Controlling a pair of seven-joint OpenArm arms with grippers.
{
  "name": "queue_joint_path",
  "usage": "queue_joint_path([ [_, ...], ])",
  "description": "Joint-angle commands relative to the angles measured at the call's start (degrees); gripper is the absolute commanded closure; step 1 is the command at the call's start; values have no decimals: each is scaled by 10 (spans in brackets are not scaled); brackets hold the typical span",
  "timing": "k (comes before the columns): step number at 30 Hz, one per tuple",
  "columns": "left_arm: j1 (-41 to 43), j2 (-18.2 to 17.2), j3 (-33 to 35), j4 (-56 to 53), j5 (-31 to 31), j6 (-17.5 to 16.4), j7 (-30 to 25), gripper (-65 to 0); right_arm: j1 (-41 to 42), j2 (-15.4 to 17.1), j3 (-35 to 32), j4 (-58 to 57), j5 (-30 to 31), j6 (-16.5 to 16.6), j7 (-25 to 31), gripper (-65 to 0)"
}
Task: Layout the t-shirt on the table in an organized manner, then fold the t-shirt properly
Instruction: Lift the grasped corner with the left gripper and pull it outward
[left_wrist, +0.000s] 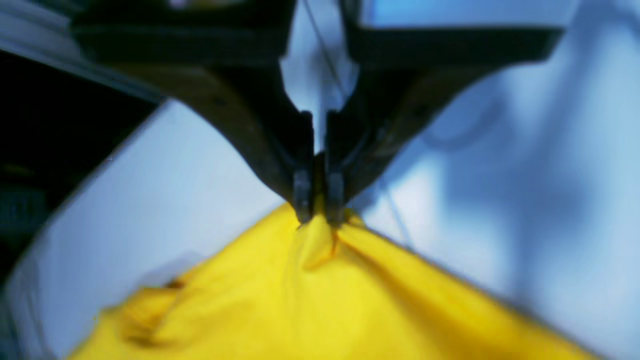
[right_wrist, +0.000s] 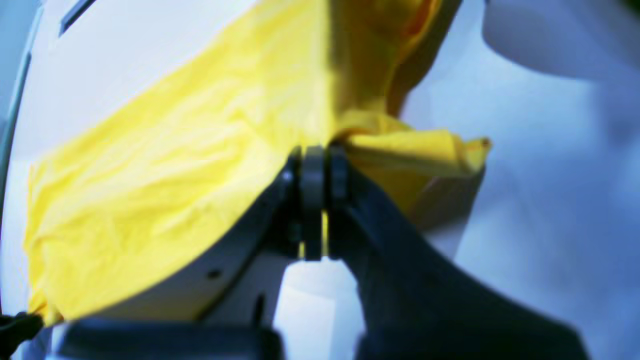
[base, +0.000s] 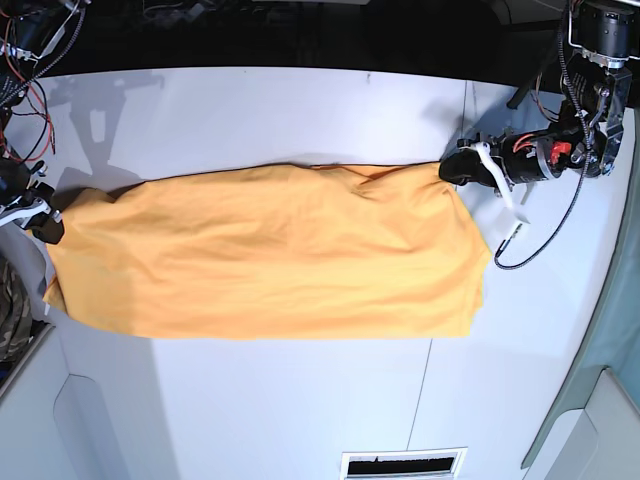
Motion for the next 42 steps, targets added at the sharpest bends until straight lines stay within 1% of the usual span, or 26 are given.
queue_joint_path([
  [1, -8, -30, -5, 33, -38, -19, 1, 0, 9, 16, 2, 9, 15, 5, 15, 0],
  [3, -1, -68, -6, 93, -77, -21, 21, 0, 9, 27, 2, 9, 20, 5, 15, 0],
  [6, 4, -125, -23, 188, -88, -21, 36, 0, 10, 47, 2, 9, 42, 5, 16, 0],
  [9, 3, -171, -46, 259, -119, -21, 66, 0, 14, 60, 2, 10, 43, 5, 15, 0],
  [12, 10, -203, -62, 309, -168, -21, 111, 0, 18, 65, 2, 10, 40, 6, 15, 0],
  [15, 39, -221, -82, 367, -238, -21, 147, 0, 21, 65, 2, 10, 38, 7, 18, 0],
  [16, 52, -220, -92, 390, -248, -21, 151, 0, 21, 65, 2, 10, 38, 7, 22, 0],
  [19, 82, -220, -116, 435, -239, -21, 136, 0, 21, 65, 2, 10, 38, 7, 25, 0],
  [20, 83, -219, -120, 435, -231, -21, 127, 0, 21, 65, 2, 10, 38, 7, 28, 0],
  [23, 75, -211, -124, 421, -172, -21, 80, 0, 21, 65, 2, 10, 36, 7, 33, 0],
  [25, 68, -197, -124, 397, -160, -21, 68, 0, 21, 65, 2, 10, 35, 8, 38, 0],
  [27, 68, -178, -124, 370, -185, -21, 78, 0, 24, 65, -1, 9, 18, 9, 43, 0],
  [30, 72, -154, -124, 357, -263, -21, 136, 0, 29, 65, -11, 9, -10, 9, 46, 0],
  [31, 77, -150, -124, 360, -295, -21, 152, 0, 29, 65, -15, 9, -16, 9, 47, 0],
  [32, 84, -149, -124, 365, -310, -21, 168, 0, 28, 65, -18, 9, -21, 9, 47, 0],
  [34, 102, -149, -124, 388, -310, -21, 197, 0, 29, 65, -25, 9, -27, 9, 48, 0],
  [35, 115, -149, -124, 406, -310, -21, 198, 0, 29, 65, -27, 9, -27, 9, 49, 0],
  [39, 176, -149, -114, 493, -310, -21, 186, 0, 29, 65, -31, 9, -35, 9, 52, 0],
  [40, 187, -148, -105, 504, -310, -21, 181, 0, 29, 64, -31, 9, -37, 9, 55, 0],
  [42, 200, -135, -78, 504, -310, -21, 179, 0, 29, 64, -31, 9, -38, 9, 56, 0],
])
